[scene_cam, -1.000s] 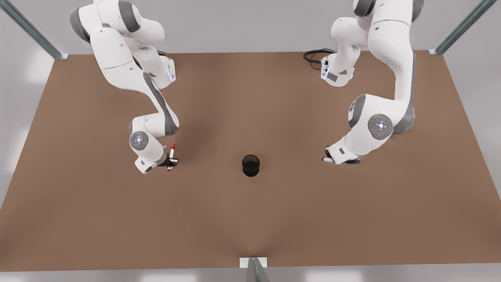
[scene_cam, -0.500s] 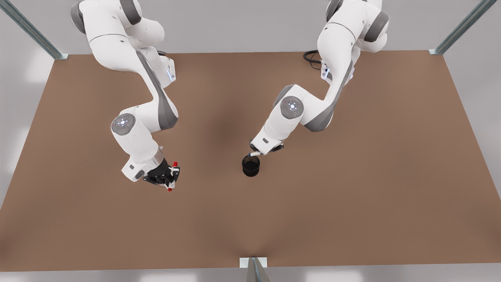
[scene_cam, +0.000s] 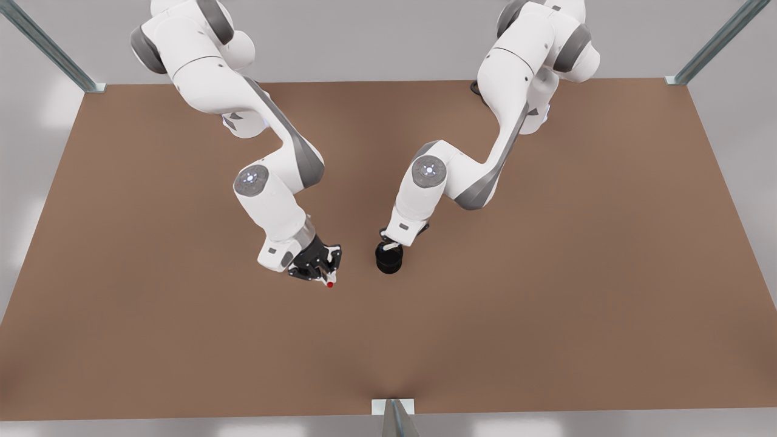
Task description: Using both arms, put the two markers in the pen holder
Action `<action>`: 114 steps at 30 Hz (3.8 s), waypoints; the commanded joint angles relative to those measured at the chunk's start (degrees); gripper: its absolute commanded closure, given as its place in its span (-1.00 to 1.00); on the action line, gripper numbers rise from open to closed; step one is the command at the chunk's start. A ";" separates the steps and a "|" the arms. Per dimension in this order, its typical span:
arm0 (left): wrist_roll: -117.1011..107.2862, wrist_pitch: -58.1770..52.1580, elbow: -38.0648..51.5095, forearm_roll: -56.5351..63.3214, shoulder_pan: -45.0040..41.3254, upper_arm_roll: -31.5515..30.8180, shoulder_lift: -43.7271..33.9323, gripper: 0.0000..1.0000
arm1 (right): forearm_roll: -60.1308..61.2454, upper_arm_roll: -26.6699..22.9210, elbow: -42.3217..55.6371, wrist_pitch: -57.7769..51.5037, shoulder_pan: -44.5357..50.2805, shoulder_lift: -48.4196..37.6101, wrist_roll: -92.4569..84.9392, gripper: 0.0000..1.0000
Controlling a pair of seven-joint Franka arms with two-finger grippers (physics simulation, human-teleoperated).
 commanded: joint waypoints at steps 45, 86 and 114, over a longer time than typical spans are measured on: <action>52.50 -34.68 2.85 5.07 31.01 0.14 -10.64 -1.00 | -15.56 2.31 -9.67 60.87 8.97 7.44 1.35 0.51; 49.86 -33.63 2.85 4.98 30.66 0.06 -8.09 -1.00 | -28.66 1.52 -21.97 60.96 5.54 8.50 1.35 0.50; 58.30 -38.73 2.23 5.42 38.22 -4.95 -20.75 -1.00 | -2.02 -12.37 -0.35 -45.48 -11.42 -17.96 -13.15 -1.00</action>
